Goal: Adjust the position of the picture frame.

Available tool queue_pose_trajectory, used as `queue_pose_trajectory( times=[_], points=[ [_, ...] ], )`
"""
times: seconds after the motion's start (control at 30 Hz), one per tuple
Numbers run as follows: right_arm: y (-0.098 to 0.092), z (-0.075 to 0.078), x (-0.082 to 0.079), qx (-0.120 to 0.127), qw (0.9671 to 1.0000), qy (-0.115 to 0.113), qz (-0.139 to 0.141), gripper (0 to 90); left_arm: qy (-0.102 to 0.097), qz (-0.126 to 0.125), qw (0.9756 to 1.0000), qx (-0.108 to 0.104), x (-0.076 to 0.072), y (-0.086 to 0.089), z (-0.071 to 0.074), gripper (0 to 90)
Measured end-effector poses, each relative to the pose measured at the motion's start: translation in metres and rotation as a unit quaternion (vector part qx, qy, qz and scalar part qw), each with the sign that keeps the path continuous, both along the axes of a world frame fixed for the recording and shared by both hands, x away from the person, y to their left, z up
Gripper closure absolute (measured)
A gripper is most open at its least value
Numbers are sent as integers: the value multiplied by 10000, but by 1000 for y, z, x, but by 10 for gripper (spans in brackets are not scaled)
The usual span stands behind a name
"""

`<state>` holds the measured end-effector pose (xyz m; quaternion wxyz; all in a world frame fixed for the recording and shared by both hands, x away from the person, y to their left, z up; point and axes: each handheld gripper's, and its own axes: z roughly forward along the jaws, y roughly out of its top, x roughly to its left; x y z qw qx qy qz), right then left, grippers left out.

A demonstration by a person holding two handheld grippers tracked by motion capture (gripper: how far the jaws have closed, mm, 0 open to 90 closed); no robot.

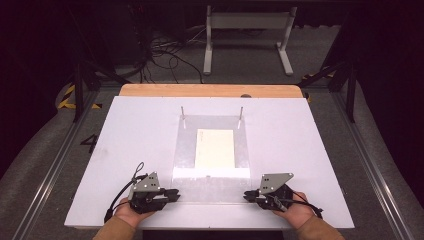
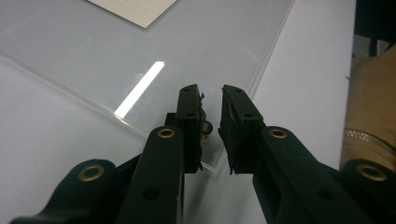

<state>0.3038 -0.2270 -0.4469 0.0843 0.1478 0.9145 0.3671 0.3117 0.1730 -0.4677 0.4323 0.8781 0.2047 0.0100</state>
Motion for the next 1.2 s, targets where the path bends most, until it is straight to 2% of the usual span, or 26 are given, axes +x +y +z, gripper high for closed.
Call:
queue_pose_trajectory(
  times=[0.17, 0.43, 0.57, 0.87, 0.9, 0.93, 0.97, 1.03, 1.07, 1.1, 1.13, 1.2],
  points=[
    [0, 0, -13, -11, 10000, 14, 78, 824, 229, -228, 9995, -18, -6, 2, 1, 781],
    [1, 1, -32, -76, 9995, 130, 273, 823, 342, -496, 9982, 77, -20, 2, 2, 806],
    [0, 2, -37, -148, 9991, 170, 355, 824, 439, -640, 9970, 78, -23, 1, 3, 818],
    [-2, 3, -41, -135, 9983, 318, 469, 823, 497, -861, 9950, 126, -27, -1, 4, 812],
    [-2, 3, -41, -114, 9982, 344, 468, 819, 568, -901, 9942, 112, -26, -1, 4, 790],
    [-2, 3, -40, -103, 9983, 360, 454, 819, 712, -929, 9931, 14, -24, -1, 4, 737],
    [-2, 3, -40, -59, 9981, 378, 473, 813, 769, -878, 9932, -12, -23, -2, 5, 607],
    [-3, 5, -39, 80, 9989, 211, 399, 710, 685, -749, 9948, 24, -22, -3, 6, 487],
    [-5, 8, -38, 237, 9990, 176, 331, 703, 653, -690, 9955, -5, -21, -3, 7, 437],
    [-8, 11, -37, 424, 9986, 146, 285, 657, 623, -642, 9960, -78, -20, -2, 7, 403],
    [-10, 14, -35, 578, 9981, 57, 189, 609, 521, -561, 9970, -153, -19, 0, 10, 391],
    [-14, 18, -30, 868, 9962, 48, 21, 549, 360, -377, 9982, -313, -19, 3, 14, 381]
  ],
)
